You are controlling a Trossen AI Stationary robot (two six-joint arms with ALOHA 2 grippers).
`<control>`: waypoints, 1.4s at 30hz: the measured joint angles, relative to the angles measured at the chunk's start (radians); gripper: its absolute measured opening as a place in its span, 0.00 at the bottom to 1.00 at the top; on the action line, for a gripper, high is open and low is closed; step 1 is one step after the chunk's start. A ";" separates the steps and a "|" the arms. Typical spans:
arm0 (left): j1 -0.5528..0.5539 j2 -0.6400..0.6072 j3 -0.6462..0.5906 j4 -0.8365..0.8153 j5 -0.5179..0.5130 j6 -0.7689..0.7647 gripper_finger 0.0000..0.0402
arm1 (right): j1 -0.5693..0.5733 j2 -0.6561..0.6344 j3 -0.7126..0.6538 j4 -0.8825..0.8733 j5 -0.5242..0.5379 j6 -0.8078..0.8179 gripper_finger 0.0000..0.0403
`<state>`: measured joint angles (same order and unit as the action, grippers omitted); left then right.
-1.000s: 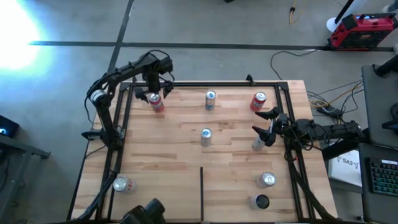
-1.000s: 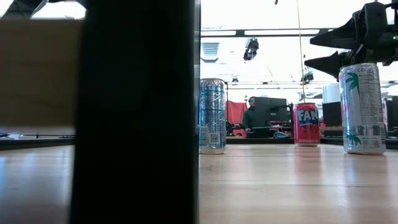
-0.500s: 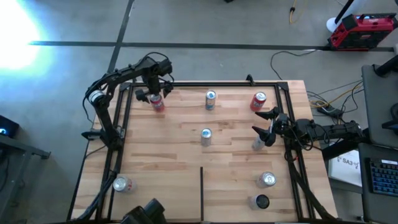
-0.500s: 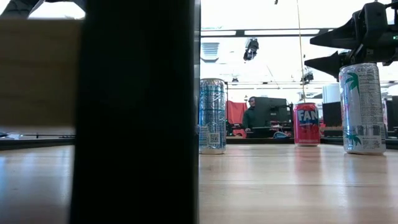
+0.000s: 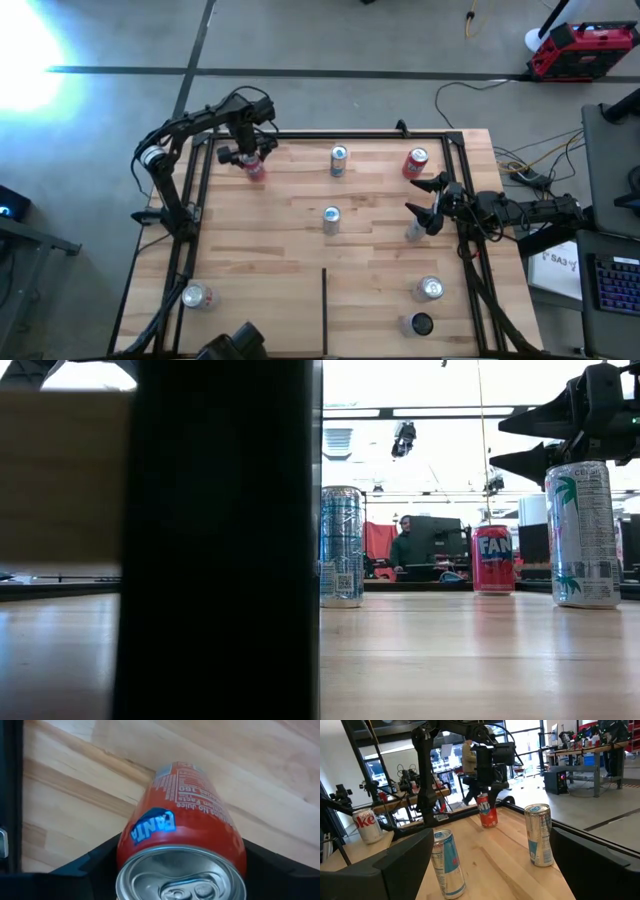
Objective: Place canned beverage on shelf
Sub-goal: Put the left orange soda can on the shelf
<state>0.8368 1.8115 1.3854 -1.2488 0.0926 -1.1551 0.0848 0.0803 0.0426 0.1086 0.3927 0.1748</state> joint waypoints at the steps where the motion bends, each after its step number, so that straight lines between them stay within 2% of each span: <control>1: -0.001 -0.004 -0.002 0.001 0.009 0.007 0.71 | 0.000 0.000 0.000 0.000 0.000 -0.001 0.95; 6: -0.018 -0.055 -0.003 -0.025 0.067 0.039 0.71 | 0.000 0.000 0.000 0.000 0.000 -0.001 0.95; 14: -0.104 -0.202 -0.001 -0.136 0.051 0.016 0.71 | 0.000 0.000 0.000 0.000 0.000 0.000 0.95; 20: -0.226 -0.298 -0.008 -0.211 0.018 -0.060 0.71 | 0.000 0.000 0.000 0.000 0.000 -0.001 0.95; 28: -0.464 -0.402 -0.038 -0.237 -0.005 -0.240 0.71 | 0.000 0.000 0.000 0.000 0.000 0.000 0.95; 35: -0.693 -0.453 -0.110 -0.233 -0.017 -0.534 0.71 | 0.000 0.000 0.000 0.000 0.000 -0.001 0.95; 42: -0.919 -0.456 -0.148 -0.144 0.048 -0.817 0.74 | 0.000 0.000 0.000 0.000 0.000 0.000 0.95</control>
<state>-0.0819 1.3560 1.2375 -1.3930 0.1407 -1.9723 0.0846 0.0803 0.0429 0.1086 0.3923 0.1748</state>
